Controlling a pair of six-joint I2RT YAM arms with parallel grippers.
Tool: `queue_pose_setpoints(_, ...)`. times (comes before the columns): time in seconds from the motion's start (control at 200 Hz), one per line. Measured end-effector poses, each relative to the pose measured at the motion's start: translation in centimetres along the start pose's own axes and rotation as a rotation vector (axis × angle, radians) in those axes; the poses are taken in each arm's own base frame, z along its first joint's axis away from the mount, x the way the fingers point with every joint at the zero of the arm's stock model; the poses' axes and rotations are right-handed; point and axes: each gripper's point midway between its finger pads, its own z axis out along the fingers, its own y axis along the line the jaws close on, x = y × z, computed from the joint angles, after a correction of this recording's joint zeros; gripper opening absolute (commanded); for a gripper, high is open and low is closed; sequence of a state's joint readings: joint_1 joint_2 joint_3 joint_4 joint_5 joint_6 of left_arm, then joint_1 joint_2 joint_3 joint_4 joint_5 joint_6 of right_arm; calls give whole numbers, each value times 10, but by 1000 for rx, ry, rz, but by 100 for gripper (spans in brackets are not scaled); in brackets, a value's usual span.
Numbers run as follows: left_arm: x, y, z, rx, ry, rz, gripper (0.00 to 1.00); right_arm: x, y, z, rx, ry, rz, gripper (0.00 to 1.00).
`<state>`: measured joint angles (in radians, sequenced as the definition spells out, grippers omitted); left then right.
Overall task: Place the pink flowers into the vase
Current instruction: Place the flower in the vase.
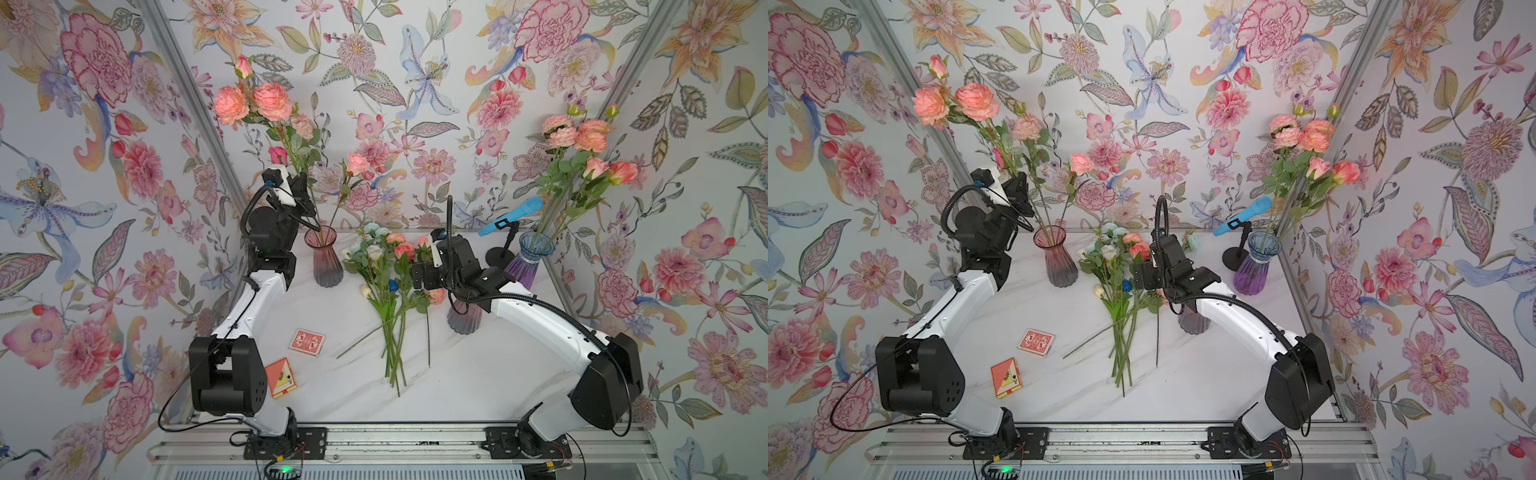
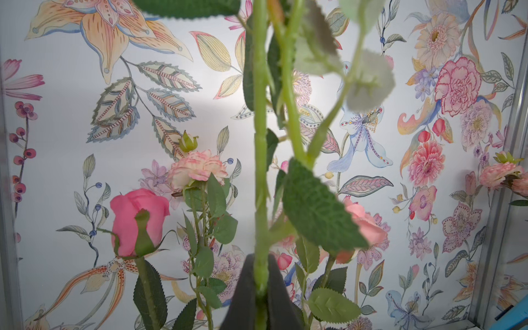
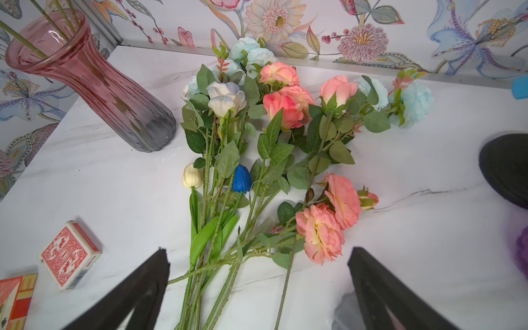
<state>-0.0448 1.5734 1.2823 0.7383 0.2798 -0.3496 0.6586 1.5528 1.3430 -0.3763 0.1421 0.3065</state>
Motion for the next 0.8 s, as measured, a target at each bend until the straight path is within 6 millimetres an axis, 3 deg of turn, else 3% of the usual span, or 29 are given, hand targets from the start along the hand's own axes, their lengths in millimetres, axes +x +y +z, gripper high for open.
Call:
queue_pose_setpoints(0.14, 24, 3, -5, -5, 27, -20, 0, 3, 1, 3, -2, 10, -3, 99)
queue_pose_setpoints(0.295, 49, 6, -10, -12, 66, -43, 0, -10, 4, -2, -10, -16, 1, 99)
queue_pose_setpoints(0.655, 70, 8, -20, -15, 82, -70, 0, -13, 9, -4, -20, -24, -2, 99)
queue_pose_setpoints(0.801, 89, 10, -24, -18, 113, -84, 2, -12, 11, -4, -24, -22, -6, 99)
